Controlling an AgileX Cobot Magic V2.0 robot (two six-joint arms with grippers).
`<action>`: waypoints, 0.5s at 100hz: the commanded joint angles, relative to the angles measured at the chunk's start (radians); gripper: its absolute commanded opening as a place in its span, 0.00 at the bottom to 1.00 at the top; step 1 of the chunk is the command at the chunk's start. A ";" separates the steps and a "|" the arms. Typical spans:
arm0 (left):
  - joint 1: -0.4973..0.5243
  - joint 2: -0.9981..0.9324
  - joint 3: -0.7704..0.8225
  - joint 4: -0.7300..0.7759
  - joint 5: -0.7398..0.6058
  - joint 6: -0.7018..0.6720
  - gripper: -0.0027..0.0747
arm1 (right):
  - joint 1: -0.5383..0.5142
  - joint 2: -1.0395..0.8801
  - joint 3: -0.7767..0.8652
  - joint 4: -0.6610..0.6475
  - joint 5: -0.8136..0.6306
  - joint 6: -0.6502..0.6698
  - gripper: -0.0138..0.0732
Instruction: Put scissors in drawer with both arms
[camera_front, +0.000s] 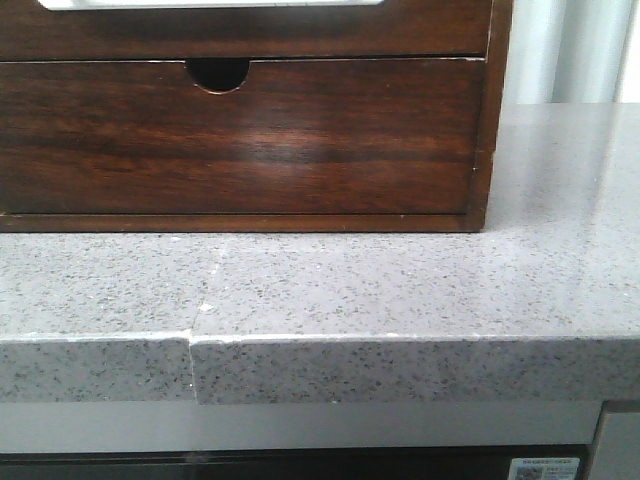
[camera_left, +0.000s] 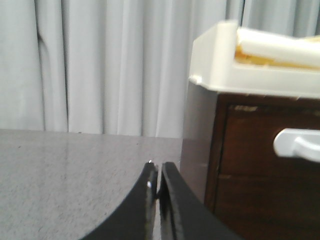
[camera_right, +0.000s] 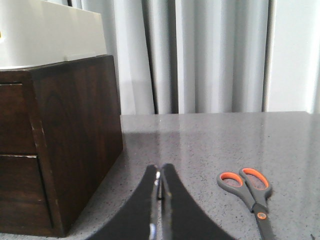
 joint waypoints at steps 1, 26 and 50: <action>0.005 0.049 -0.103 -0.014 0.012 -0.012 0.01 | -0.007 0.105 -0.115 0.001 -0.005 -0.006 0.08; 0.005 0.234 -0.285 -0.014 0.185 -0.012 0.01 | -0.007 0.354 -0.320 -0.082 0.197 -0.006 0.08; 0.005 0.320 -0.310 -0.010 0.195 -0.001 0.01 | -0.007 0.459 -0.363 -0.093 0.215 -0.006 0.08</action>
